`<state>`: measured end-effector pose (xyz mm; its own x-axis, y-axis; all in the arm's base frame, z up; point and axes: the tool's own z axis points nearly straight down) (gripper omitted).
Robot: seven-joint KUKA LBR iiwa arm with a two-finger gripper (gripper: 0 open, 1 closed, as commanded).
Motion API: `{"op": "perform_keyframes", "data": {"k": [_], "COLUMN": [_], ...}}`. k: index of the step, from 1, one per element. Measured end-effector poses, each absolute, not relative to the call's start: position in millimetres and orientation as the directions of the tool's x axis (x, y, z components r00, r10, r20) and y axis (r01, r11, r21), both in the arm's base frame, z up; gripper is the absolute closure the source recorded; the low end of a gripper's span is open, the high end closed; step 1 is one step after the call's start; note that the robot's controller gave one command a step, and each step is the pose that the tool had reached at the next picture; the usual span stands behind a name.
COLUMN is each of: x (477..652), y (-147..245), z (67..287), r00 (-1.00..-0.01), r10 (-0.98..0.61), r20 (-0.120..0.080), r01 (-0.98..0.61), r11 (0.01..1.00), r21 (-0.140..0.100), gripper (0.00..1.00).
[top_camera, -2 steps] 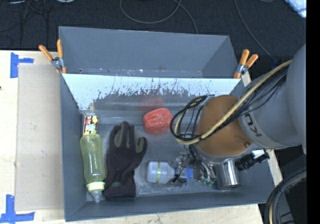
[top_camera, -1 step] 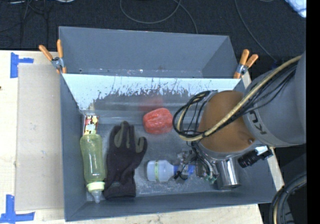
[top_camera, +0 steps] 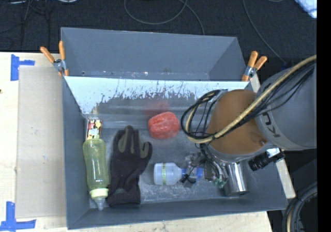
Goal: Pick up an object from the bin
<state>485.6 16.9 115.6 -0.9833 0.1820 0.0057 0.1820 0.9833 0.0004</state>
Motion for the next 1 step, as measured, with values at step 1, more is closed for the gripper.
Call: {"op": "perform_keyframes", "data": {"k": [1], "x": [483.7], "y": [17.0], "z": [130.0], "r00": [-0.983], "r10": [0.181], "r20": [0.013], "r01": [0.181], "r11": [0.984], "r21": [-0.001], "gripper": [1.00]}}
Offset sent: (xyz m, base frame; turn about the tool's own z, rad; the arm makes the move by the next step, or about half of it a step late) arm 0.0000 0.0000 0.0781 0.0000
